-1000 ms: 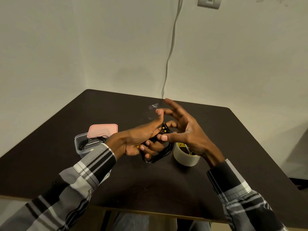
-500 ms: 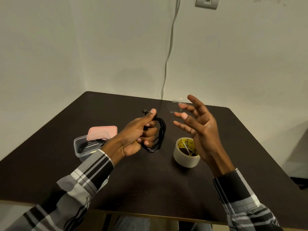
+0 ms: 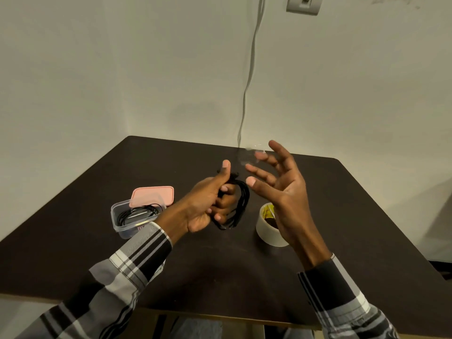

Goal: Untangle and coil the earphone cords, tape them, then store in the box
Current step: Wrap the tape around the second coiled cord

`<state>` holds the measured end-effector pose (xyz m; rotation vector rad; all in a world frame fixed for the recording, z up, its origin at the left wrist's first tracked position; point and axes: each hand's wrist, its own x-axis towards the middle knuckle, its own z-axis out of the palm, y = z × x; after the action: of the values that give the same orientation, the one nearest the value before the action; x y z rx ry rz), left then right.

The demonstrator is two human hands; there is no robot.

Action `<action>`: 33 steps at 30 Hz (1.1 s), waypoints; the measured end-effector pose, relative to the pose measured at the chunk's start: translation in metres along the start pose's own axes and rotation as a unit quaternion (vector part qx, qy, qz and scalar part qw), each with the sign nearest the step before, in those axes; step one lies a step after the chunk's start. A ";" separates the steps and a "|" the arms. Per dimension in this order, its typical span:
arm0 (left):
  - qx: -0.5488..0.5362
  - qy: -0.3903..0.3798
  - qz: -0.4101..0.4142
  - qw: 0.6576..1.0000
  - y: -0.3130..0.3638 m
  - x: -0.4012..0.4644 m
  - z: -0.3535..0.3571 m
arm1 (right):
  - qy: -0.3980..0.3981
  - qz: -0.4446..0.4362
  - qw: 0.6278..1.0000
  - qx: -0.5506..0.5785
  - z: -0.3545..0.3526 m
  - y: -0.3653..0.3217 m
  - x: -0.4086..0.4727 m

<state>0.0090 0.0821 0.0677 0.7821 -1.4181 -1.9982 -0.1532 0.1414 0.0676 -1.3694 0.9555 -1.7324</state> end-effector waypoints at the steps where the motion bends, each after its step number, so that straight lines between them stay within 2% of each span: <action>1: 0.039 -0.013 -0.017 0.999 0.000 -0.001 0.002 | -0.030 -0.013 0.999 -0.042 -0.002 -0.001 0.002; 5: 0.134 -0.077 -0.063 0.986 0.003 -0.001 0.004 | -0.175 -0.002 0.974 -0.142 -0.012 -0.004 0.012; 9: 0.172 -0.099 -0.064 0.978 0.007 0.002 0.003 | -0.235 0.032 0.952 -0.195 -0.015 -0.002 0.013; 17: 0.285 -0.071 -0.085 0.952 0.015 0.000 0.004 | -0.214 0.013 0.948 -0.236 -0.022 0.003 0.013; 20: 0.295 -0.058 -0.081 0.950 0.013 0.001 0.003 | -0.222 -0.009 0.941 -0.256 -0.019 0.003 0.012; 25: 0.279 -0.099 -0.067 0.953 0.011 0.000 -0.007 | -0.201 -0.098 0.924 -0.311 -0.011 0.004 0.007; 30: 0.246 -0.132 -0.032 0.960 0.013 -0.001 -0.011 | -0.175 -0.081 0.939 -0.285 -0.015 0.006 0.009; 33: 0.274 -0.127 0.014 0.953 0.012 -0.003 -0.010 | -0.168 -0.072 0.944 -0.275 -0.017 0.006 0.010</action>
<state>0.0196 0.0741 0.0764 0.7353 -2.1729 -1.7391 -0.1707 0.1320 0.0639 -2.0607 1.2136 -1.3049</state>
